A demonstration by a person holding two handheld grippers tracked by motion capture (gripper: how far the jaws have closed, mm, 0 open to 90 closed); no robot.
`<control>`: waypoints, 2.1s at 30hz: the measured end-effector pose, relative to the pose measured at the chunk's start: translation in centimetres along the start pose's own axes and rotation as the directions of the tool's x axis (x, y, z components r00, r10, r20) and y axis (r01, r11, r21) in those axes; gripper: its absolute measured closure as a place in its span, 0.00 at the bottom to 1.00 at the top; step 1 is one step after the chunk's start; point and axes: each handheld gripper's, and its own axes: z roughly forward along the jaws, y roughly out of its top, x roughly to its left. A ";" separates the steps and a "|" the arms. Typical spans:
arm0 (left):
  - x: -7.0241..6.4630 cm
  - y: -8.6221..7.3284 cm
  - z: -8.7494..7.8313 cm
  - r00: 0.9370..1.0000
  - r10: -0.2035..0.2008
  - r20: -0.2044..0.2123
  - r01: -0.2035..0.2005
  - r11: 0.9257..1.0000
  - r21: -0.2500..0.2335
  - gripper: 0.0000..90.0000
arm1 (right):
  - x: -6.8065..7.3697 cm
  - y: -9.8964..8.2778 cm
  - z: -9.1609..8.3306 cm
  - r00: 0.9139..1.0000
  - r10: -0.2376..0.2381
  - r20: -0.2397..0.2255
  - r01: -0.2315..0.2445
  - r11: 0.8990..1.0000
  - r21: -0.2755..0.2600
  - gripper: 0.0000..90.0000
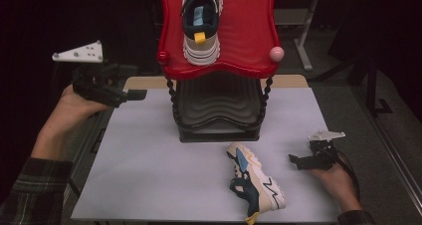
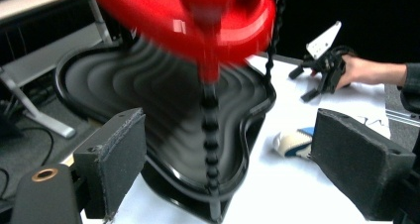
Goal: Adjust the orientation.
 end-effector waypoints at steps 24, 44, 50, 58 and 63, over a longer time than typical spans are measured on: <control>-3.9 -17.8 4.6 0.977 -0.162 -0.141 0.174 0.982 0.078 0.16 | 1.0 1.9 -3.5 0.977 -0.008 -0.211 -0.007 0.998 -0.068 0.97; -3.3 -24.0 7.6 0.963 -0.165 -0.212 0.221 0.936 0.273 0.16 | 5.9 5.3 -5.3 0.881 -0.135 -0.454 0.057 0.982 -0.180 1.00; -3.5 -24.0 7.8 0.965 -0.145 -0.220 0.206 0.936 0.286 0.15 | 8.2 6.2 -5.4 0.847 -0.182 -0.499 0.090 0.975 -0.204 1.00; -3.5 -24.0 7.8 0.964 -0.148 -0.219 0.208 0.935 0.286 0.15 | 9.8 6.3 -4.8 0.821 -0.204 -0.533 0.114 0.974 -0.198 1.00; -3.5 -24.0 7.8 0.964 -0.149 -0.218 0.209 0.935 0.285 0.15 | 10.4 6.1 -4.6 0.812 -0.213 -0.543 0.124 0.973 -0.196 1.00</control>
